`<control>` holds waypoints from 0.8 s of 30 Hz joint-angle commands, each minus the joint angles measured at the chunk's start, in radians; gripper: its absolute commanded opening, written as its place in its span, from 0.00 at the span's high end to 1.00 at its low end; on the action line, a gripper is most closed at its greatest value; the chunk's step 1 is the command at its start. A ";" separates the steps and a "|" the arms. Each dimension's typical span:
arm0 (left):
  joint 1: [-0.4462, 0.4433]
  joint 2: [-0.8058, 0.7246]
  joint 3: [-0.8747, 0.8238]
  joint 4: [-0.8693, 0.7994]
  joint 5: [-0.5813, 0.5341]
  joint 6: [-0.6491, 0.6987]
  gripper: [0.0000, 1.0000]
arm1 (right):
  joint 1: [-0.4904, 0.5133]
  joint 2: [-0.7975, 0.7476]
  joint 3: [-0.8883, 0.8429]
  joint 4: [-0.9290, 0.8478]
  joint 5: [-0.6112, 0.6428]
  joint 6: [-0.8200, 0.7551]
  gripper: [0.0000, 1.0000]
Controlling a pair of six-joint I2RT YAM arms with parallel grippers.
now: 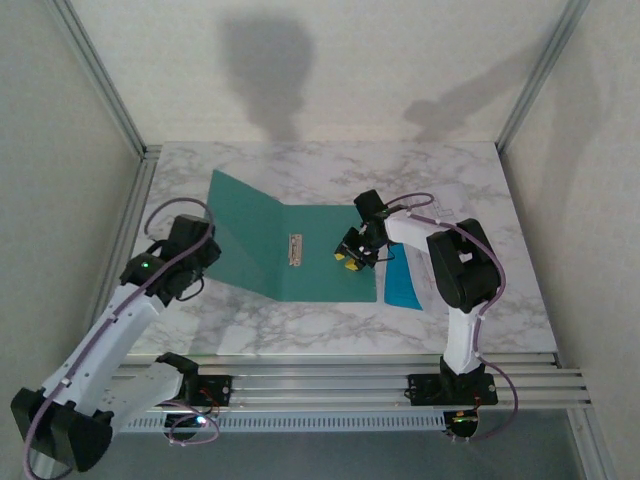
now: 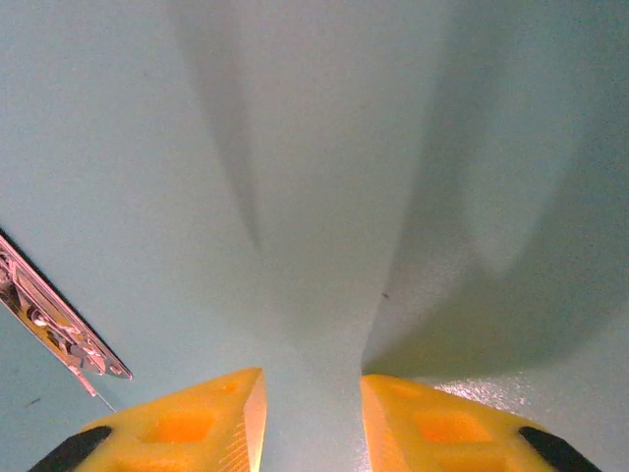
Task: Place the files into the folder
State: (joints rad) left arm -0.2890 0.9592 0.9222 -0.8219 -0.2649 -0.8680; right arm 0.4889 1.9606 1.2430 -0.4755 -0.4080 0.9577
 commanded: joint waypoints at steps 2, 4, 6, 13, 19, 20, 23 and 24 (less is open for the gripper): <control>0.088 0.008 0.091 -0.067 0.096 -0.025 0.33 | -0.003 -0.001 0.031 -0.081 0.034 -0.022 0.66; 0.090 0.044 0.157 -0.074 0.102 -0.018 0.33 | -0.004 -0.018 0.065 -0.102 0.036 -0.043 0.64; 0.090 0.087 0.218 -0.067 0.128 -0.006 0.35 | -0.005 -0.038 0.107 -0.133 0.044 -0.070 0.60; -0.006 0.254 0.310 0.116 0.333 0.040 0.53 | -0.102 -0.143 0.181 -0.251 0.100 -0.141 0.51; -0.227 0.533 0.394 0.259 0.395 0.033 0.75 | -0.322 -0.262 0.067 -0.309 0.159 -0.177 0.51; -0.257 0.580 0.406 0.281 0.405 0.031 0.77 | -0.357 -0.275 0.052 -0.318 0.170 -0.180 0.51; -0.343 0.737 0.461 0.348 0.461 0.028 0.81 | -0.479 -0.298 -0.004 -0.325 0.174 -0.180 0.51; -0.372 0.796 0.488 0.357 0.471 0.034 0.83 | -0.511 -0.304 -0.023 -0.323 0.176 -0.178 0.51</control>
State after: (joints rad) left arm -0.6060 1.6630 1.3544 -0.5373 0.1345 -0.8379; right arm 0.0246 1.6760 1.2686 -0.7292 -0.2638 0.7990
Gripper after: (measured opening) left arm 0.182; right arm 0.490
